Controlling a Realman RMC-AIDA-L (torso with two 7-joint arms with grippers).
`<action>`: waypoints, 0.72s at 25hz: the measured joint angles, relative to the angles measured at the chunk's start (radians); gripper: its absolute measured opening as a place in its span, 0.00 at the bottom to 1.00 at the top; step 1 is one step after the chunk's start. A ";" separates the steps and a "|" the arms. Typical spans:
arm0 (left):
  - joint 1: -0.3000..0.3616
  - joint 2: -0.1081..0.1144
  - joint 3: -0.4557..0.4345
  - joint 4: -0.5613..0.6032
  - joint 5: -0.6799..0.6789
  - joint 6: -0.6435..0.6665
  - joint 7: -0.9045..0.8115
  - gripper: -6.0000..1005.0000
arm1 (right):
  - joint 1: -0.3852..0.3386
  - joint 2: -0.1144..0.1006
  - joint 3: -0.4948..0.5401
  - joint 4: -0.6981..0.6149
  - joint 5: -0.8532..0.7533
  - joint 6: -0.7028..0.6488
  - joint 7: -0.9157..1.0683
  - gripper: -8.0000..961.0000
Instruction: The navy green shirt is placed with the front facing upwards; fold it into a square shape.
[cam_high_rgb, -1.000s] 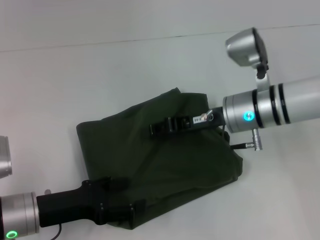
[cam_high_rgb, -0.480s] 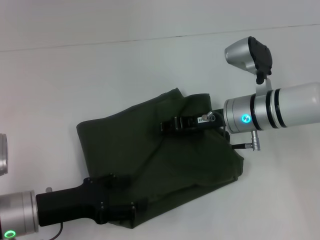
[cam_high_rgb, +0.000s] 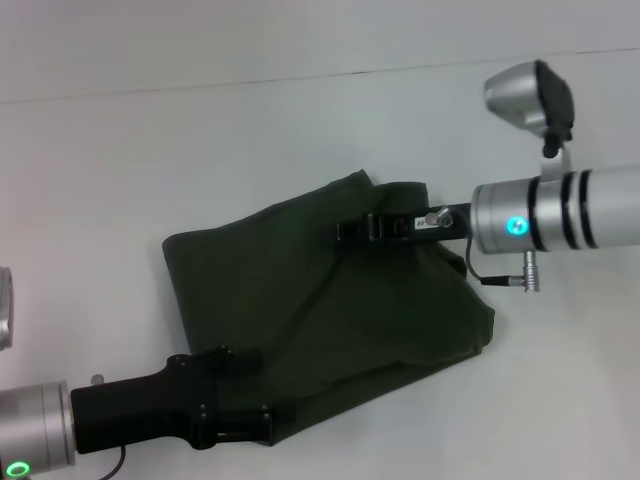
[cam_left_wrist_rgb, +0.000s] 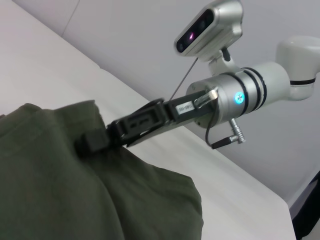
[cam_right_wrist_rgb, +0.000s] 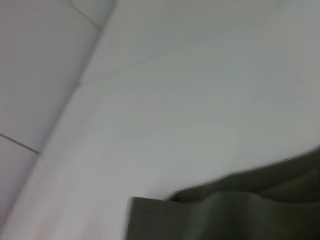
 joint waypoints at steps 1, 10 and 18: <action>0.000 0.000 0.000 0.000 0.000 0.000 0.000 0.96 | -0.005 0.001 0.021 -0.008 0.000 -0.028 -0.015 0.30; -0.003 0.000 0.000 -0.002 -0.002 0.020 0.000 0.96 | -0.042 -0.028 0.115 -0.021 -0.009 -0.274 -0.076 0.30; 0.004 0.004 -0.059 0.001 -0.002 0.110 0.020 0.96 | -0.146 -0.063 0.170 -0.086 -0.014 -0.436 -0.103 0.35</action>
